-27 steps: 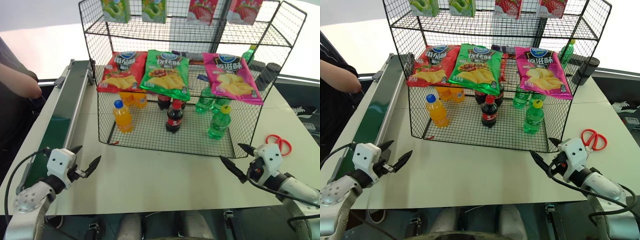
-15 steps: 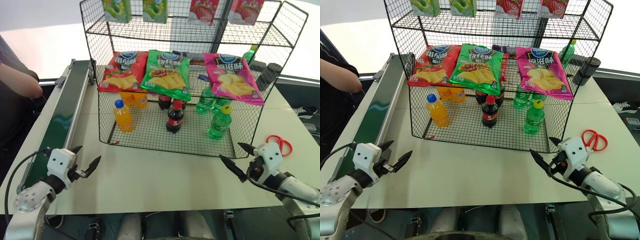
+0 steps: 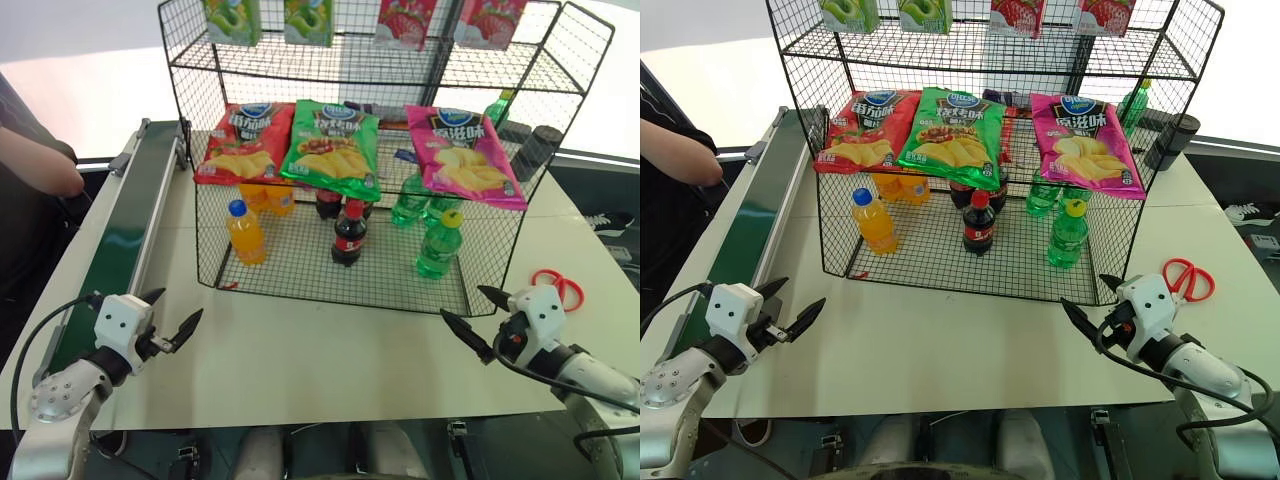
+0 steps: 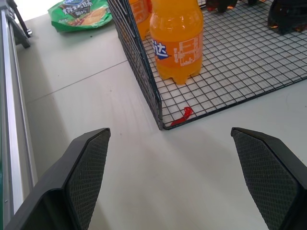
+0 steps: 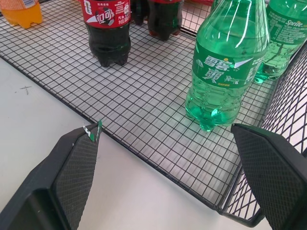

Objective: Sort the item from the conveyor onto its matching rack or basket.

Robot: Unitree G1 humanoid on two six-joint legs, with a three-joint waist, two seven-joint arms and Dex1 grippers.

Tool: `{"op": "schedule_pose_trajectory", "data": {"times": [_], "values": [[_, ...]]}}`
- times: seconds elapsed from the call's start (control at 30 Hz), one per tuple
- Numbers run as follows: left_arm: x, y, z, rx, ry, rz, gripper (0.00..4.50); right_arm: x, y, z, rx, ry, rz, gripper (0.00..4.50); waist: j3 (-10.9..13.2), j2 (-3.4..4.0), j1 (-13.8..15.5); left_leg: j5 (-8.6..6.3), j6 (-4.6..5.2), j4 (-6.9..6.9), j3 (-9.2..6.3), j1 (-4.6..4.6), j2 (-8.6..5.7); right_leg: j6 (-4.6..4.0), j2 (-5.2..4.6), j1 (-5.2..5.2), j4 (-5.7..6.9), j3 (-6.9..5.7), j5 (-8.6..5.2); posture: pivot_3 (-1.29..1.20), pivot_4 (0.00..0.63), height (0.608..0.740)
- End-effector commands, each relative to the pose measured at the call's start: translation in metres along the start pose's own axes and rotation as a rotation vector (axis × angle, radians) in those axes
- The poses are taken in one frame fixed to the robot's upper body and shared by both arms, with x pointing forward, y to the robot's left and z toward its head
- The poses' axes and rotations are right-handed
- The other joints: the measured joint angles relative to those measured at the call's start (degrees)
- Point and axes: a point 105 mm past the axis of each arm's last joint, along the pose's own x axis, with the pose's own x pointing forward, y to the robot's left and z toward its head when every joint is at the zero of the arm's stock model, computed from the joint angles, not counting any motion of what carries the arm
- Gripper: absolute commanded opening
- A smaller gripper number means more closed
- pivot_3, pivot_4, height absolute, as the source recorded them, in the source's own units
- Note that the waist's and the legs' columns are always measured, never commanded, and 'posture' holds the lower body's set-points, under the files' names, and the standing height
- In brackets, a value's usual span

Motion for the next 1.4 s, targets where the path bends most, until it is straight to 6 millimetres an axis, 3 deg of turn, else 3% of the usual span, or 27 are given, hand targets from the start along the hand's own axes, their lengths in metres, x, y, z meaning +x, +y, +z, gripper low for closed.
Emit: {"op": "schedule_pose_trajectory", "data": {"times": [0.03, 0.4, 0.77, 1.4], "values": [[-0.003, 0.002, 0.008, 0.033, -0.033, 0.006, 4.29, -0.001, 0.0, 0.012, -0.039, -0.042, -0.002, 4.5, 0.0, 0.0, 0.0, 0.0, 0.0, 0.0, 0.0, 0.0, 0.0, 0.0, 0.0, 0.0, 0.0, 0.0, 0.0, 0.0, 0.15, 0.74], [-0.001, 0.002, 0.01, 0.024, -0.031, 0.011, 4.29, 0.0, -0.001, 0.009, -0.019, -0.042, -0.008, 4.5, 0.0, 0.0, 0.0, 0.0, 0.0, 0.0, 0.0, 0.0, 0.0, 0.0, 0.0, 0.01, 0.0, 0.0, 0.0, 0.0, 0.15, 0.74], [0.011, 0.0, 0.026, 0.017, -0.045, 0.023, 4.29, 0.001, -0.004, 0.008, -0.008, -0.039, -0.013, 4.5, 0.0, -0.01, 0.0, 0.0, 0.0, 0.01, 0.0, 0.01, -0.01, 0.01, 0.01, 0.04, 0.01, 0.0, 0.01, 0.0, 0.15, 0.74], [0.012, 0.0, 0.025, 0.009, -0.059, 0.029, 4.29, 0.005, -0.004, 0.011, -0.016, -0.046, -0.016, 4.5, 0.0, -0.01, 0.1, 0.0, 0.0, 0.04, 0.02, 0.01, -0.02, 0.01, 0.02, 0.05, 0.03, -0.01, 0.01, 0.0, 0.15, 0.74]]}}
